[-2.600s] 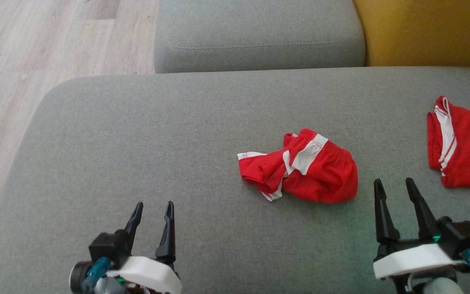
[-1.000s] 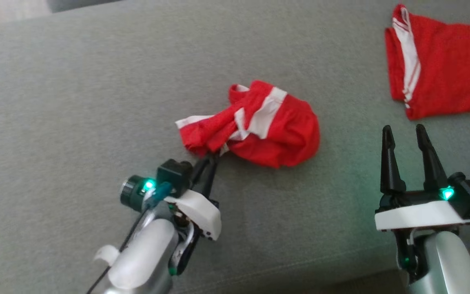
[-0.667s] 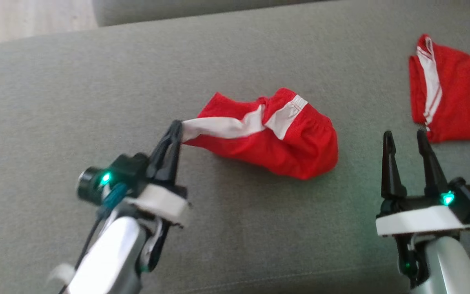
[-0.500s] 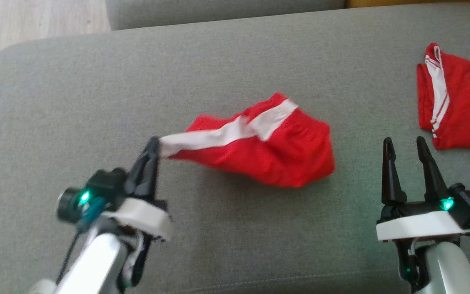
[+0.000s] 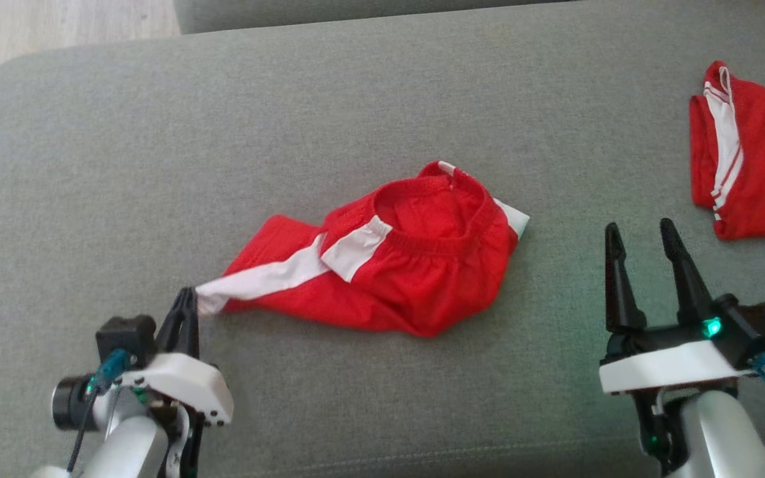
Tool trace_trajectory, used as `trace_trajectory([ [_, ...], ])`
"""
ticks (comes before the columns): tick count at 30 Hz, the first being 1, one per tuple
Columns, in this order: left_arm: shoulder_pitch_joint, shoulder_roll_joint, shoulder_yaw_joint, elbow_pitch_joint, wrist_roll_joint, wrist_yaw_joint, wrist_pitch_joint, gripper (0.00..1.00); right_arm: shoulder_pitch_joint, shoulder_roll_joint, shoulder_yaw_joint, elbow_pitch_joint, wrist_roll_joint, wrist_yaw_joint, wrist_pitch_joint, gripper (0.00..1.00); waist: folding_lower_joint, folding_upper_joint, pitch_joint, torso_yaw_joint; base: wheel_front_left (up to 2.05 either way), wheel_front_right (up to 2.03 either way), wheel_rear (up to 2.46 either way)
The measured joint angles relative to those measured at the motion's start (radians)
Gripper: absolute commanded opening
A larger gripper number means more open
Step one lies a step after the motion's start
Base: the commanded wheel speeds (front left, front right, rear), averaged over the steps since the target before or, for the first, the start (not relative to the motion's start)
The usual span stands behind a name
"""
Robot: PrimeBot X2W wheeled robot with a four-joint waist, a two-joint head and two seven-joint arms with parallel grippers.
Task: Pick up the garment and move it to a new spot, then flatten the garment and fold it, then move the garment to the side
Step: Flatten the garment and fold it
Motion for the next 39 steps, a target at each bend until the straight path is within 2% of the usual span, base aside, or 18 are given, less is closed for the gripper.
trace_trajectory([
  [3, -0.002, -0.014, 0.005, 0.057, -0.010, -0.009, -0.008, 0.00, -0.001, 0.000, 0.020, -0.006, -0.006, 0.000, 0.010, 1.00, 0.0000, 0.0000, -0.006, 0.008, 0.00, 0.00, 0.00],
  [4, -0.003, -0.021, 0.006, 0.073, -0.010, -0.013, -0.011, 0.16, -0.001, 0.000, 0.028, -0.007, -0.010, 0.000, 0.011, 1.00, 0.0000, 0.0000, -0.009, 0.012, 0.00, 0.00, 0.00],
  [5, -0.005, -0.026, 0.006, 0.084, -0.010, -0.018, -0.013, 0.49, -0.001, 0.000, 0.039, -0.008, -0.010, 0.000, 0.019, 1.00, 0.0000, 0.0000, -0.012, 0.015, 0.00, 0.00, 0.00],
  [6, -0.007, -0.032, 0.006, 0.089, -0.009, -0.021, -0.014, 1.00, -0.002, 0.000, 0.052, -0.009, -0.012, 0.000, 0.024, 1.00, 0.0000, 0.0000, -0.015, 0.019, 0.00, 0.00, 0.00],
  [10, -0.016, -0.051, 0.018, 0.080, -0.002, -0.027, -0.022, 1.00, -0.021, -0.001, 0.129, -0.012, -0.034, 0.000, 0.061, 1.00, 0.0000, 0.0000, -0.028, 0.042, 0.00, 0.00, 0.00],
  [14, -0.016, -0.060, 0.033, 0.005, 0.025, -0.035, -0.022, 1.00, -0.078, -0.002, 0.226, 0.000, -0.044, 0.000, 0.130, 1.00, 0.0000, 0.0000, -0.040, 0.075, 0.00, 0.00, 0.00],
  [19, 0.013, -0.097, 0.034, -0.077, 0.051, -0.053, -0.023, 1.00, -0.154, -0.004, 0.311, 0.087, -0.064, 0.000, 0.219, 1.00, 0.0000, 0.0000, -0.048, 0.132, 0.00, 0.00, 0.00],
  [24, 0.067, -0.124, 0.032, -0.117, 0.074, -0.065, -0.023, 1.00, -0.218, -0.005, 0.338, 0.199, -0.067, 0.000, 0.280, 1.00, 0.0000, 0.0000, -0.046, 0.197, 0.00, 0.00, 0.00],
  [30, 0.083, -0.148, 0.037, -0.128, 0.086, -0.078, -0.023, 1.00, -0.284, -0.007, 0.334, 0.338, -0.074, 0.000, 0.293, 0.98, 0.0000, 0.0000, -0.033, 0.261, 0.00, 0.00, 0.00],
  [31, 0.084, -0.150, 0.040, -0.128, 0.091, -0.079, -0.023, 1.00, -0.294, -0.007, 0.334, 0.360, -0.074, 0.000, 0.296, 0.76, 0.0000, 0.0000, -0.030, 0.268, 0.00, 0.00, 0.00],
  [32, 0.085, -0.151, 0.046, -0.128, 0.091, -0.079, -0.023, 1.00, -0.301, -0.007, 0.334, 0.378, -0.074, 0.000, 0.296, 0.47, 0.0000, 0.0000, -0.027, 0.272, 0.00, 0.00, 0.00],
  [33, 0.086, -0.151, 0.055, -0.128, 0.092, -0.079, -0.023, 1.00, -0.309, -0.007, 0.334, 0.396, -0.074, 0.000, 0.296, 0.34, 0.0000, 0.0000, -0.024, 0.275, 0.00, 0.00, 0.00],
  [35, 0.086, -0.151, 0.065, -0.128, 0.099, -0.084, -0.023, 1.00, -0.323, -0.008, 0.335, 0.423, -0.068, 0.000, 0.286, 0.00, 0.0000, 0.0000, -0.021, 0.274, 0.00, 0.00, 0.00],
  [39, 0.086, -0.155, 0.088, -0.129, 0.107, -0.085, -0.023, 1.00, -0.337, -0.008, 0.327, 0.435, -0.042, 0.000, 0.227, 0.00, 0.0000, 0.0000, -0.020, 0.254, 0.00, 0.00, 0.00],
])
